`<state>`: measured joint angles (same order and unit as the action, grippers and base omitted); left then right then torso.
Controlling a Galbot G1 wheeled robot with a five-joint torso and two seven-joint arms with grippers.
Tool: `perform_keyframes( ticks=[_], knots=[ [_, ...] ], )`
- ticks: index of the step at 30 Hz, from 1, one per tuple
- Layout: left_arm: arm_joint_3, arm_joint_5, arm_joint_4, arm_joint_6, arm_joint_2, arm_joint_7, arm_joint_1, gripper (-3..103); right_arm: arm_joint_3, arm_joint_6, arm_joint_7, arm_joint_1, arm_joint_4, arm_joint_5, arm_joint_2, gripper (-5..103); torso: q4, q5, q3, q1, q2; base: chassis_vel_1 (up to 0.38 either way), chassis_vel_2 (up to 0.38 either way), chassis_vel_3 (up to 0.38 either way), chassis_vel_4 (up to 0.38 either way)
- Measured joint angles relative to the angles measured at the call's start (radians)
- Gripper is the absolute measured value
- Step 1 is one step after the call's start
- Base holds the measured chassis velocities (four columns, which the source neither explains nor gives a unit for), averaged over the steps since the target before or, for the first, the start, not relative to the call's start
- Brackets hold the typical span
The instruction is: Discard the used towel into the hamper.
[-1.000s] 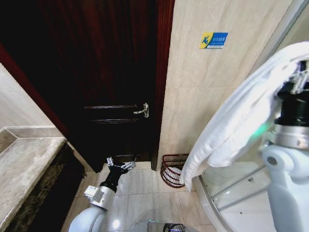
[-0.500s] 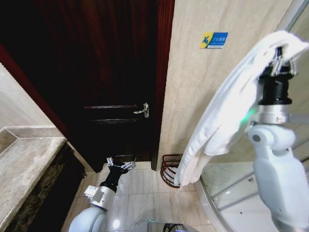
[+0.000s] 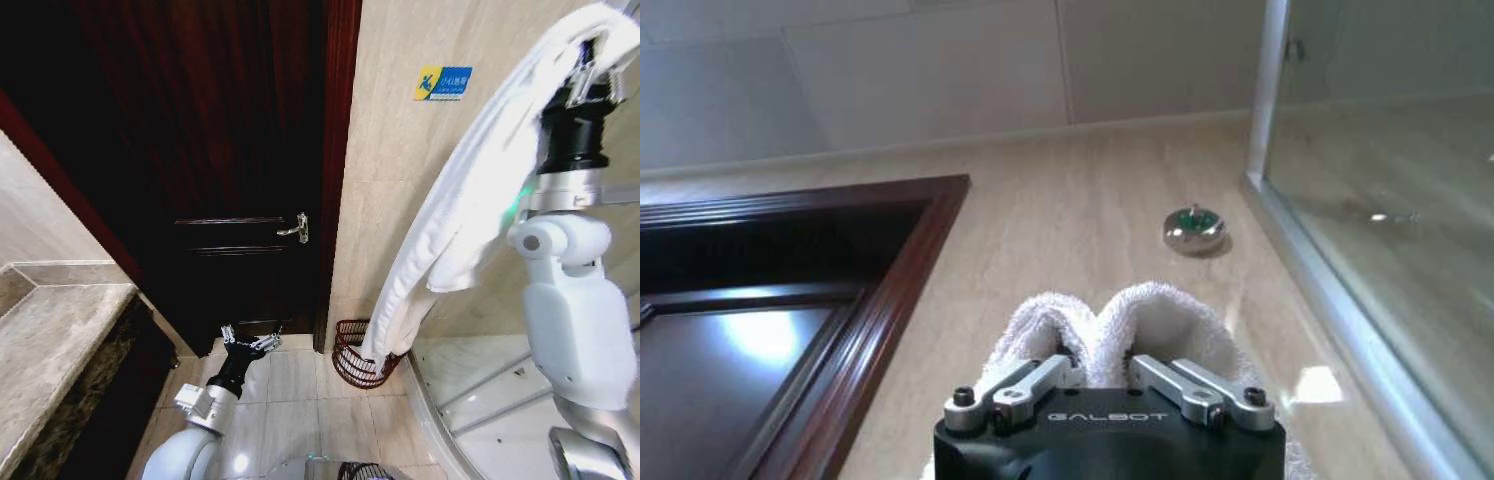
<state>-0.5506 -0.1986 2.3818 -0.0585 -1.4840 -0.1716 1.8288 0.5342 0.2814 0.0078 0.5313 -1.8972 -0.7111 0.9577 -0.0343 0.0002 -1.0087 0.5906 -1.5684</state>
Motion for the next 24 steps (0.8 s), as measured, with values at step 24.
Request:
perform_keyframes(
  ticks=[24],
  knots=[
    [0.0, 0.0, 0.0, 0.0, 0.0, 0.0, 0.0, 100, 0.034, 0.133, -0.095, 0.37, 0.154, 0.106, 0.197, 6, 0.0, -0.0003, 0.0, 0.0, 0.0, 0.0, 0.0, 0.0, 0.0]
  ],
)
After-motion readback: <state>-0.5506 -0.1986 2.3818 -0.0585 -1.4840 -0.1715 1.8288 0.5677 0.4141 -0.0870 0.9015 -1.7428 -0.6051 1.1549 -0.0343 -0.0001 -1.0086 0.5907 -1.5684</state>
